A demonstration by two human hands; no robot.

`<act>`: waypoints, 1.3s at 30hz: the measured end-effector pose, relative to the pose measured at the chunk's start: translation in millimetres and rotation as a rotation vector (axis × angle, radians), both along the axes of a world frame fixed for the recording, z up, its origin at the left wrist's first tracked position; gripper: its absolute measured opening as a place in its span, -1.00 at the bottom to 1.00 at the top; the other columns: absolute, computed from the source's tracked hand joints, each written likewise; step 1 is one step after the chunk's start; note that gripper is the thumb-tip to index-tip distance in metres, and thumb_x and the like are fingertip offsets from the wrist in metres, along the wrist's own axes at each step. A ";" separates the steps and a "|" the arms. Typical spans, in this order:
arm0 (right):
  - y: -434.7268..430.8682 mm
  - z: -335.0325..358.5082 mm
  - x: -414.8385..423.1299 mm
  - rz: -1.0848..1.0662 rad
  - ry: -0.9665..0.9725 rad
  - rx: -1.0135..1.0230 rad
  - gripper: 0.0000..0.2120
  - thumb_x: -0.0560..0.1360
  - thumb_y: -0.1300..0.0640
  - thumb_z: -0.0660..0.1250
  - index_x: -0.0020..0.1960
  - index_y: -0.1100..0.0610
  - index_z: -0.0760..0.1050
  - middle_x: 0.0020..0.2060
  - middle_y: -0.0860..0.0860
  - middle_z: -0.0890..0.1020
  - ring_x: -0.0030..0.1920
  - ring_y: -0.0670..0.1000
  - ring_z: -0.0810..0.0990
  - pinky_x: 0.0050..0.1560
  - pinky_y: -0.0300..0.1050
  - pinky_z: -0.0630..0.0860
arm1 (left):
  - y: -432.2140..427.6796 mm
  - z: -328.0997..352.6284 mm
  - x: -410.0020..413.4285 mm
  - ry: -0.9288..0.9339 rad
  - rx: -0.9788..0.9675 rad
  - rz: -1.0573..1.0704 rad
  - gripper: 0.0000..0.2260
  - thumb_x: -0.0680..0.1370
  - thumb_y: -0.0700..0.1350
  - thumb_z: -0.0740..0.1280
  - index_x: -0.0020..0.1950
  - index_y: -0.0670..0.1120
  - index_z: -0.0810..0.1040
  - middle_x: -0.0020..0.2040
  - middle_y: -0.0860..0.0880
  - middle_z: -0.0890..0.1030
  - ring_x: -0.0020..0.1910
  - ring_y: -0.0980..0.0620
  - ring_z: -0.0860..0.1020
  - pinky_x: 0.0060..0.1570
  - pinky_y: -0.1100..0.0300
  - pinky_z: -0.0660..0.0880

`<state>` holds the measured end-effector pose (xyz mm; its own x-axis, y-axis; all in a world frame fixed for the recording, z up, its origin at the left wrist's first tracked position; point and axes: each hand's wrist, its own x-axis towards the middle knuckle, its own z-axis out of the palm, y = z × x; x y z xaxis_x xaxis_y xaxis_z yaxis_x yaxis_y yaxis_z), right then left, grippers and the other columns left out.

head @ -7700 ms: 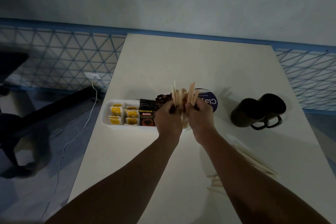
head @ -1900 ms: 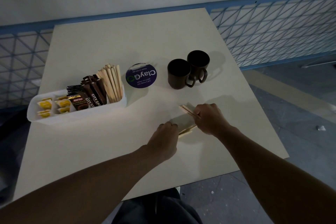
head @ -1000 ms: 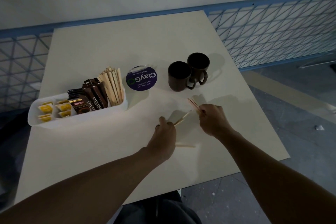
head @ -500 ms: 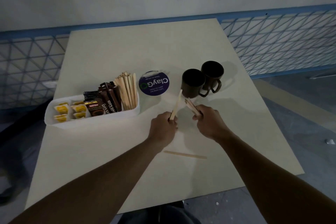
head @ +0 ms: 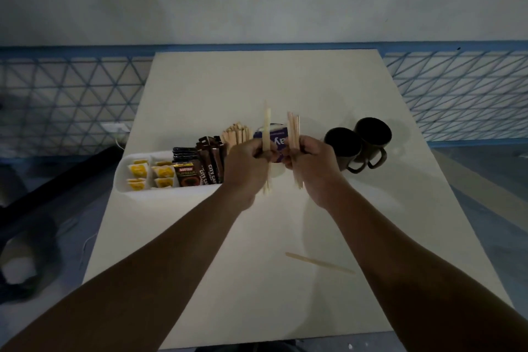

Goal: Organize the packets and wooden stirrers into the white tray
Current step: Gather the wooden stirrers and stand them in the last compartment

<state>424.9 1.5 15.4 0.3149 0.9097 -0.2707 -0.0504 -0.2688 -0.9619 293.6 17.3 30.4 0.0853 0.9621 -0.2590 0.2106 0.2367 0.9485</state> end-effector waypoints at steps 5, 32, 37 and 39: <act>22.9 7.0 -27.6 -0.012 0.167 0.053 -0.76 0.55 0.43 0.21 0.07 0.26 0.60 -0.09 0.26 0.66 -0.12 0.11 0.64 0.06 -0.02 0.63 | 18.7 12.6 -23.4 0.009 0.102 0.082 -0.70 0.55 -0.33 0.30 -0.18 0.05 0.63 -0.11 -0.03 0.71 -0.01 -0.01 0.67 0.10 0.01 0.60; 34.3 -12.8 -78.7 0.133 -0.524 0.022 -0.85 0.50 0.32 0.25 -0.06 0.16 0.57 -0.22 0.01 0.66 -0.18 0.00 0.62 -0.28 -0.26 0.52 | 19.9 -18.8 -47.3 0.401 0.363 0.123 -0.84 0.54 -0.17 0.38 0.09 -0.13 0.67 -0.05 -0.04 0.71 -0.08 0.10 0.62 -0.07 0.46 0.39; 35.6 -10.2 -77.7 0.095 -0.701 0.141 -0.90 0.51 0.28 0.30 -0.05 0.17 0.59 -0.22 -0.03 0.66 -0.19 -0.03 0.61 -0.12 -0.11 0.59 | 23.7 -4.6 -49.1 0.417 0.458 0.131 -0.79 0.53 -0.18 0.39 0.16 -0.15 0.64 0.02 -0.05 0.70 -0.01 0.10 0.62 0.06 0.34 0.45; 34.6 -6.3 -76.6 0.084 -0.705 0.149 -0.88 0.53 0.29 0.29 0.00 0.19 0.59 -0.20 -0.04 0.66 -0.17 -0.04 0.60 -0.09 -0.17 0.56 | 27.7 0.2 -49.6 0.457 0.473 0.106 -0.75 0.53 -0.20 0.39 0.20 -0.17 0.62 0.07 -0.09 0.69 0.06 0.01 0.63 0.12 0.28 0.45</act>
